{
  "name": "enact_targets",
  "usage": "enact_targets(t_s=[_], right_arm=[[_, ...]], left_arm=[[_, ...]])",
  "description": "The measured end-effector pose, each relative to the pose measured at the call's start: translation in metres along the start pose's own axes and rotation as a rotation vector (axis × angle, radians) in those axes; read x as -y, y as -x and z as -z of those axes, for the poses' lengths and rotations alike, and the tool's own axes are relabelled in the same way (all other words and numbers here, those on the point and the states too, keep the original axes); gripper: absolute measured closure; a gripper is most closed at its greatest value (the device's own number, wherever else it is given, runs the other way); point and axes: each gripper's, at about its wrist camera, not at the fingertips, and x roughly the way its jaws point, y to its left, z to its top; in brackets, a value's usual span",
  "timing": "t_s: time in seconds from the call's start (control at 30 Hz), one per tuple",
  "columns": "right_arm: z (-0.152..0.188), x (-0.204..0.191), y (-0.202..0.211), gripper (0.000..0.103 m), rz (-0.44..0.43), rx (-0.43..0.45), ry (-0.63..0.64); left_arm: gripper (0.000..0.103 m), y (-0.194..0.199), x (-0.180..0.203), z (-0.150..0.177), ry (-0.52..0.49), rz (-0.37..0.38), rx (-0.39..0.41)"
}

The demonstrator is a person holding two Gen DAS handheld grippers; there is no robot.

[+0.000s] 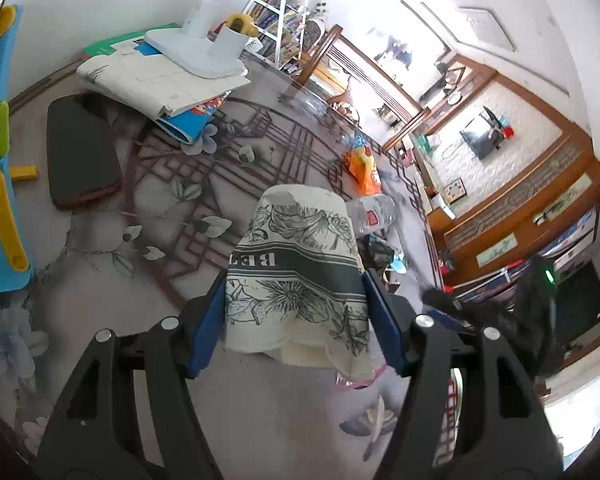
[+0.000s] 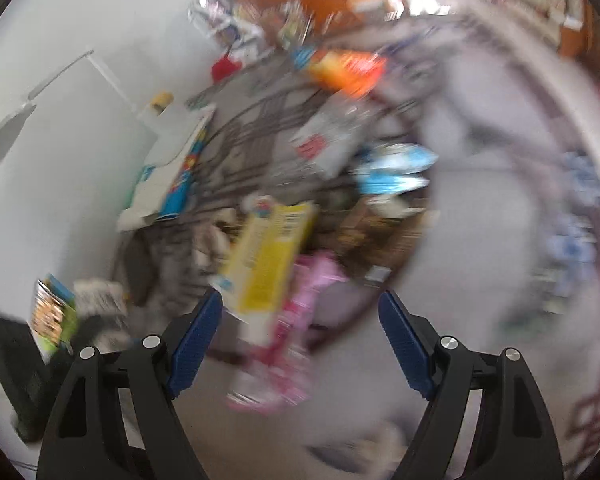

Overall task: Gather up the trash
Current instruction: 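Grasp the yellow bear-print carton on the table with the right gripper, then carry the yellow carton and the paper cup to the red bin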

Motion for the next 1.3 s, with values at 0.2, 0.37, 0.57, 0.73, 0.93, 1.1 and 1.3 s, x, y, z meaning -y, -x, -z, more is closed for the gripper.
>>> enact_targets(t_s=[0.2,0.37,0.57,0.73,0.93,1.1,1.3], right_arm=[[-0.043,-0.039,-0.043,0.026,0.088,-0.099,0.052],[-0.052,-0.047,-0.070,0.029,0.155,-0.144,0.089],[-0.049,-0.048,-0.094,0.042,0.173,-0.182,0.096],[-0.042,-0.043,-0.105,0.041,0.179,-0.217,0.080],[-0.033,-0.026,-0.112,0.042,0.127,-0.246,0.008],[-0.027,-0.021,-0.107,0.054,0.090,-0.213,-0.015],[-0.020,-0.019,-0.077,0.058,-0.002,-0.122,-0.032]], left_arm=[[0.039,-0.002,-0.007,-0.003,0.042,0.016,-0.008],[0.039,-0.003,-0.009,-0.004,0.058,0.034,-0.010],[0.039,-0.004,-0.012,-0.005,0.074,0.042,-0.015],[0.039,-0.005,-0.014,-0.006,0.084,0.045,-0.021],[0.039,-0.007,-0.014,-0.005,0.086,0.042,-0.026],[0.039,-0.009,-0.014,-0.005,0.082,0.035,-0.029],[0.039,-0.013,-0.014,-0.003,0.073,0.028,-0.042]])
